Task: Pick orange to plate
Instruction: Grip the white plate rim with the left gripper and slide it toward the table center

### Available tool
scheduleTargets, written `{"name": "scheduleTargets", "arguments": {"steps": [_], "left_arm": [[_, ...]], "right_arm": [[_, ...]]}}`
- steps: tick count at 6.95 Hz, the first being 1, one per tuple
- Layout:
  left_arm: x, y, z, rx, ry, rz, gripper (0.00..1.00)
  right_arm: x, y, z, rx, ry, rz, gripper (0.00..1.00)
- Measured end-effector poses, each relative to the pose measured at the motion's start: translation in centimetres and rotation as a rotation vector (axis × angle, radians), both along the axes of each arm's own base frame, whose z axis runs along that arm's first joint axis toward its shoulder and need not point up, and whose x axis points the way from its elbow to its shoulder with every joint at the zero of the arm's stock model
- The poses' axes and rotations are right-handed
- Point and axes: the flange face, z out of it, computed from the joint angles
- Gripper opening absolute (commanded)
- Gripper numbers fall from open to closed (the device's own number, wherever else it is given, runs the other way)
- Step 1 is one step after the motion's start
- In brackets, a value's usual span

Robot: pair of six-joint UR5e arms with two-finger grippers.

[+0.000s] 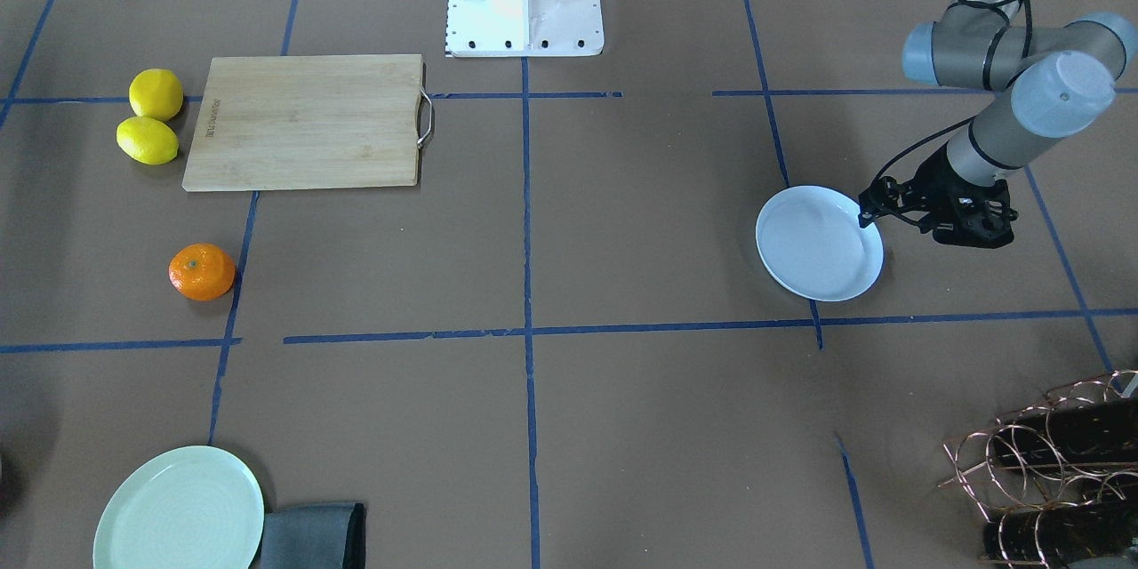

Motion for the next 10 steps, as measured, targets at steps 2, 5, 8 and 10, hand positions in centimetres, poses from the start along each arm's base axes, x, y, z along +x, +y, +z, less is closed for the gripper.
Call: {"name": "scheduleTargets", "arguments": {"steps": [2,5,8,10], "left_arm": [[1.2,-0.1,0.5,-0.003,-0.011,0.012,0.00],[2.0,-0.2,0.0,0.003,-0.004,0.022,0.00],[3.0,-0.7,-6.3,0.037,0.101,0.040,0.00],[5.9,-2.3,-15.2,-0.032,0.225,-0.017,0.00]], "right_arm": [[0.0,0.0,0.1,-0.002,-0.005,0.000,1.00],[-0.1,0.0,0.2,-0.005,-0.008,0.000,1.00],[-0.1,0.0,0.1,-0.006,-0.016,0.002,1.00],[-0.3,0.0,-0.2,-0.007,-0.047,0.003,1.00]]}}
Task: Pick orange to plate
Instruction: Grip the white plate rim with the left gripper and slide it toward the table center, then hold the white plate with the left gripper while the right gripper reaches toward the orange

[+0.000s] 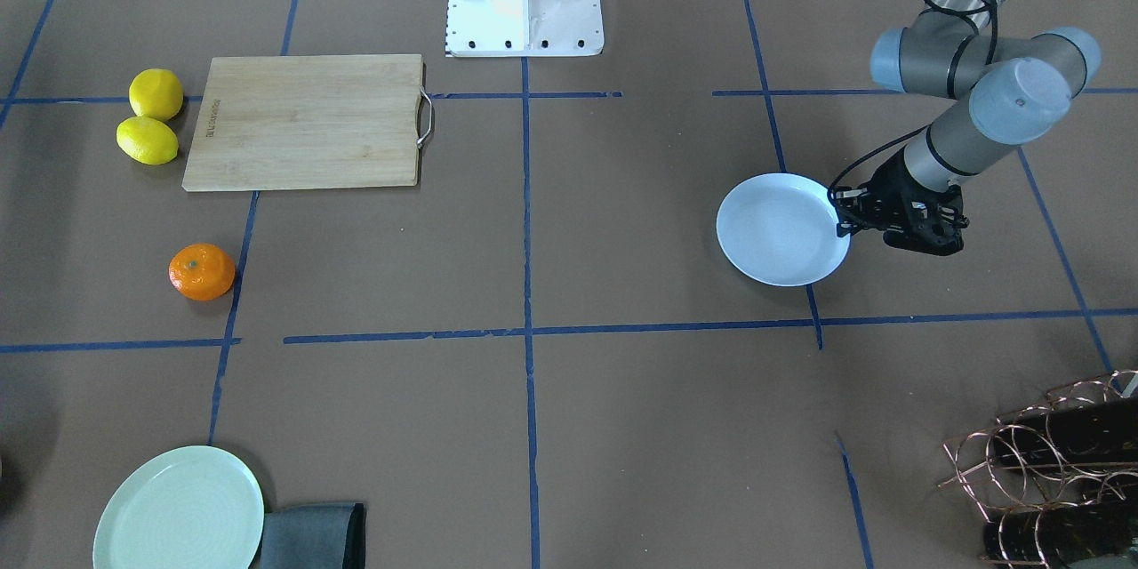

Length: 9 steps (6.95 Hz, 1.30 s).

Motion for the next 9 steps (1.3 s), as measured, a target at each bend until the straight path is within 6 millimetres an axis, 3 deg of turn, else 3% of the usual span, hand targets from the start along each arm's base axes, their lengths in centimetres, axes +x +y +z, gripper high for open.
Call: {"name": "scheduleTargets", "arguments": {"steps": [1,2,3,4,6,7,9], "left_arm": [[3.8,0.7,-4.6,-0.049,0.051,-0.001,0.00],[9.9,3.1,-8.8,-0.106,0.085,0.017,0.00],[15.2,5.3,-11.6,-0.158,0.089,0.001,0.00],[18.7,6.8,-12.9,-0.187,0.081,-0.028,0.00],[21.4,8.2,-12.9,-0.200,0.068,-0.048,0.00],[21.7,8.4,-12.7,-0.198,0.068,-0.049,0.47],[21.6,8.5,-12.4,-0.189,0.072,-0.049,0.66]], "right_arm": [[-0.1,-0.1,-0.2,0.002,-0.006,0.000,1.00],[-0.4,-0.2,-0.6,0.010,-0.008,-0.005,1.00],[-1.0,-0.4,-1.1,0.035,-0.010,-0.016,1.00],[-1.6,-0.5,-1.5,0.064,-0.013,-0.027,1.00],[-3.2,-0.5,-2.2,0.090,-0.029,-0.054,1.00],[-4.4,-0.5,-3.1,0.105,-0.037,-0.077,1.00],[-8.1,-0.5,-7.0,0.107,-0.044,-0.084,1.00]]}}
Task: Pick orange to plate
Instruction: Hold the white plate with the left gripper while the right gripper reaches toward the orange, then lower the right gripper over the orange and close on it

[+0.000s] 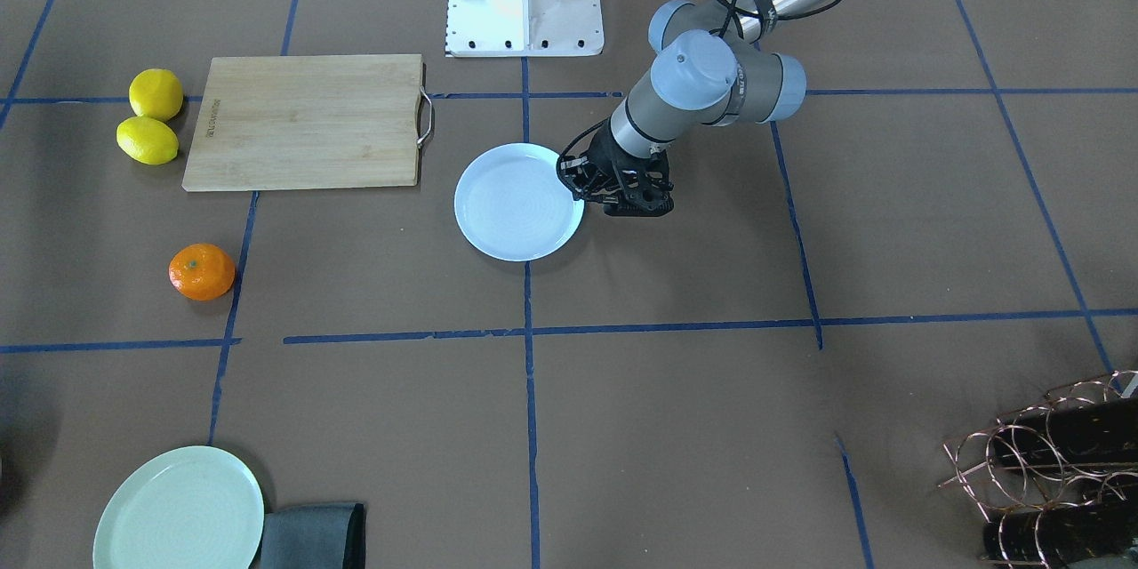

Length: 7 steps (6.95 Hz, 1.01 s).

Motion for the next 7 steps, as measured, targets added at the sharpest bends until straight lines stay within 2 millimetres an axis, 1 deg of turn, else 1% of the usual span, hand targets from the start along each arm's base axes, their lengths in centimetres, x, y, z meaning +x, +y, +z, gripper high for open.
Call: {"name": "scheduleTargets", "arguments": {"steps": [1,2,3,4,5,7], "left_arm": [[-0.2,0.0,-0.1,0.003,0.004,-0.001,0.68],[-0.4,0.1,-0.4,0.006,0.009,-0.002,0.69],[-0.5,0.1,-0.4,0.007,0.011,-0.002,0.69],[-0.5,0.2,-0.3,0.008,0.010,-0.001,0.69],[-0.5,0.3,-0.2,0.007,0.008,0.000,0.69],[-0.5,0.4,0.0,0.007,0.008,0.001,0.69]], "right_arm": [[-2.8,0.2,-2.3,-0.016,0.000,0.025,1.00],[-6.0,0.4,-4.0,-0.025,0.010,0.073,1.00],[-9.1,0.7,-5.0,-0.014,0.031,0.131,0.99],[-12.2,1.1,-5.3,0.020,0.059,0.173,0.95],[-14.7,1.4,-5.3,0.054,0.085,0.186,1.00],[-17.8,1.5,-6.1,0.102,0.099,0.176,1.00]]}}
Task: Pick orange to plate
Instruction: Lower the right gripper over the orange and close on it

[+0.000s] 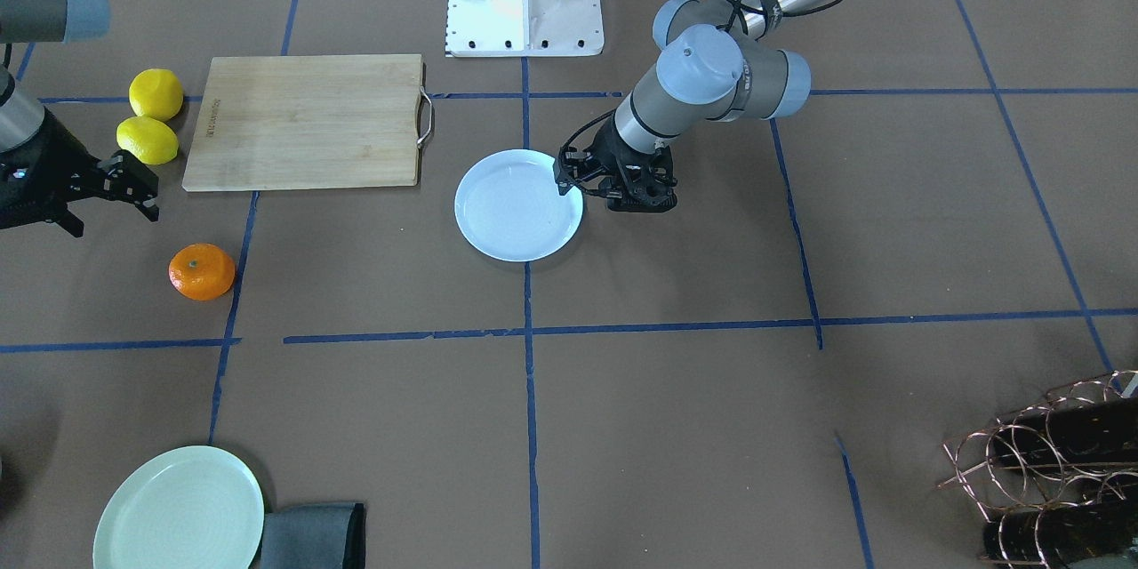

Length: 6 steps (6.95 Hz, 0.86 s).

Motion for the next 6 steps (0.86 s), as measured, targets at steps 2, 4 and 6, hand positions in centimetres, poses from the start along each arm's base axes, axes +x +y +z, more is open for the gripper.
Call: {"name": "scheduleTargets", "arguments": {"steps": [2,4,6], "left_arm": [[-0.2,0.2,0.8,0.007,0.011,-0.001,0.70],[-0.5,0.4,1.5,0.017,0.028,-0.002,0.70],[-0.6,0.4,1.5,0.019,0.031,-0.002,0.70]], "right_arm": [[-2.7,-0.8,-0.5,0.022,0.011,-0.017,1.00],[-4.9,-1.5,-0.6,0.033,0.027,-0.025,1.00],[-6.1,-1.8,-0.1,0.011,0.035,-0.017,1.00]]}}
